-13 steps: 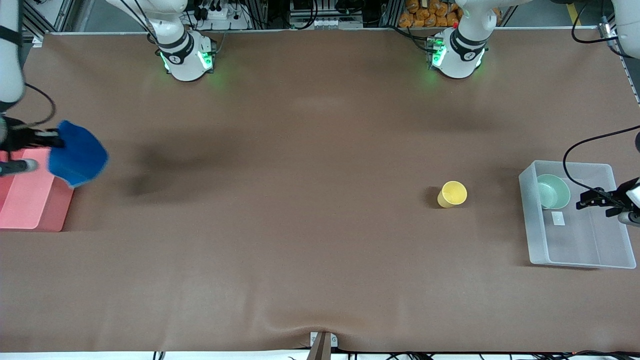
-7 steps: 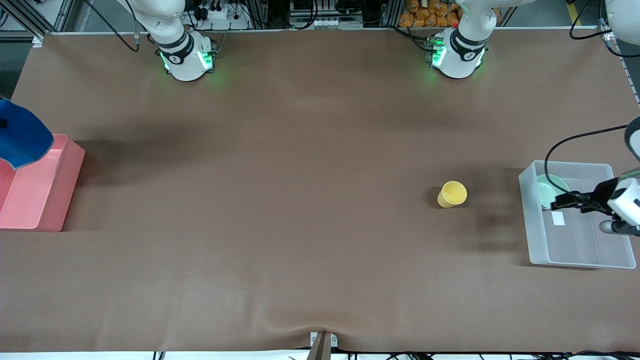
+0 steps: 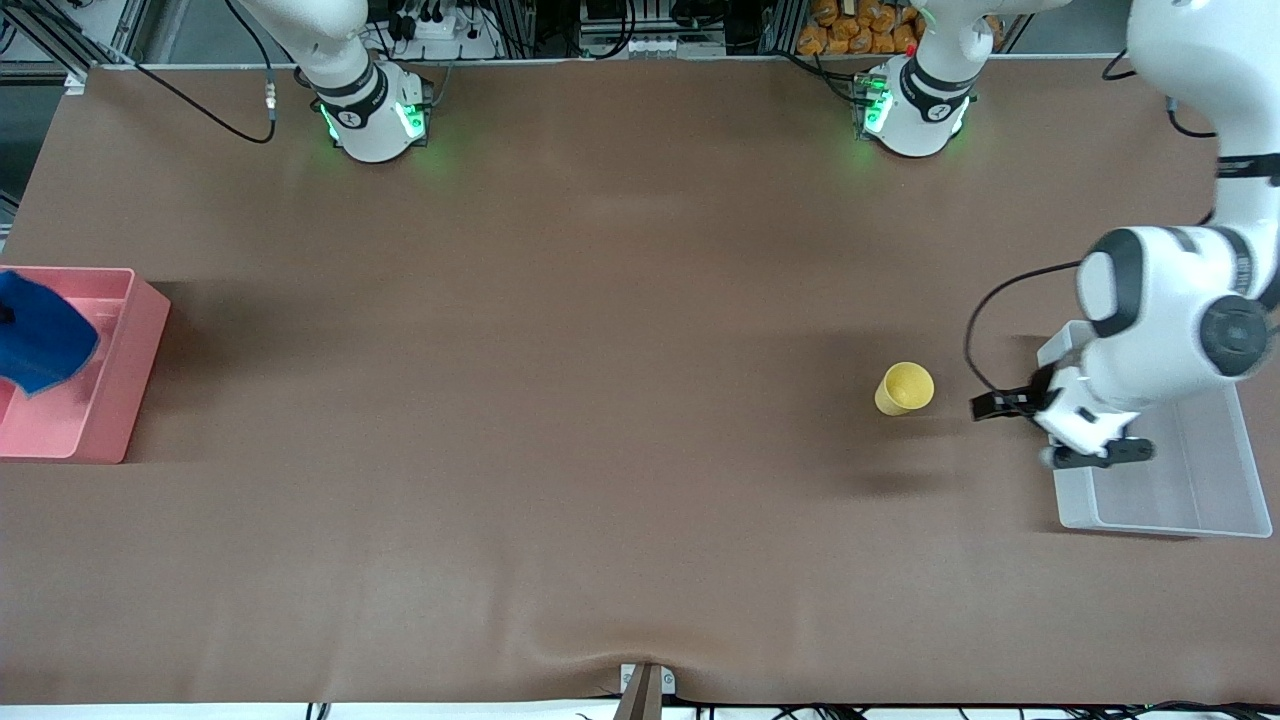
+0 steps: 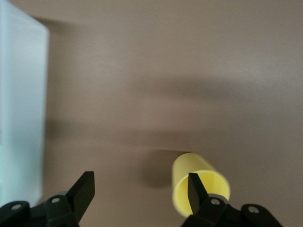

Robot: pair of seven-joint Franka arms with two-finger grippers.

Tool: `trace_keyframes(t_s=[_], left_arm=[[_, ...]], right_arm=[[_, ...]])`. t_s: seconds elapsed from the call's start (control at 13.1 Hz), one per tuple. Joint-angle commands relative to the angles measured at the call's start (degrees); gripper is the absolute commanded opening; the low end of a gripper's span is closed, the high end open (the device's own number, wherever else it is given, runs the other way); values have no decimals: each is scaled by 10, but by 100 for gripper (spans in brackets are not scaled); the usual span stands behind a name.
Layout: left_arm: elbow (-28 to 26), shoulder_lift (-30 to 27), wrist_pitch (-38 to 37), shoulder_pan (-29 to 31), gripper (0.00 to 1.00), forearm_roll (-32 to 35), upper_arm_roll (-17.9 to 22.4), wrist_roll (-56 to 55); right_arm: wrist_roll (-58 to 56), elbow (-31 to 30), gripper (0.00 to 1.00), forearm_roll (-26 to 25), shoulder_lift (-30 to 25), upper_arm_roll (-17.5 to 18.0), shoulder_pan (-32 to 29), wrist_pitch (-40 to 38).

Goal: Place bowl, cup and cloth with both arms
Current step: 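Reach the yellow cup with the left gripper while the right gripper lowers the cloth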

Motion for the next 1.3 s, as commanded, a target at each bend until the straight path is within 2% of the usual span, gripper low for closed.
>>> trace_keyframes(t_s=[0.0, 0.15, 0.38, 0.53, 0.61, 0.76, 0.91, 0.99, 1.07, 1.22], left_arm=[[-71, -32, 50, 5, 85, 13, -21, -30], [-93, -32, 65, 4, 83, 13, -32, -37], [-128, -37, 70, 4, 79, 16, -36, -37], [-137, -38, 78, 4, 68, 16, -39, -37], [-144, -37, 83, 3, 66, 16, -39, -37], [-166, -35, 119, 3, 52, 17, -40, -36], [-168, -29, 137, 3, 24, 17, -39, -36], [-163, -28, 138, 1, 4, 20, -39, -35], [-151, -28, 137, 0, 0, 25, -39, -37], [-122, -32, 126, 3, 0, 25, -38, -36]], right_arm=[[-6, 22, 0, -8, 21, 12, -7, 34], [-44, 20, 0, -8, 30, 13, -1, 102], [-84, 18, 0, -7, 47, 14, 1, 160], [-113, 18, 0, -8, 55, 15, 2, 178], [-133, 18, 0, -7, 58, 14, 2, 182], [-182, 18, 0, -8, 65, 15, 2, 194], [-252, 18, 0, -8, 71, 15, 3, 199], [-275, 18, 0, -8, 71, 15, 7, 199], [-296, 18, 0, -8, 71, 15, 8, 199], [-332, 17, 0, -7, 73, 15, 14, 200]])
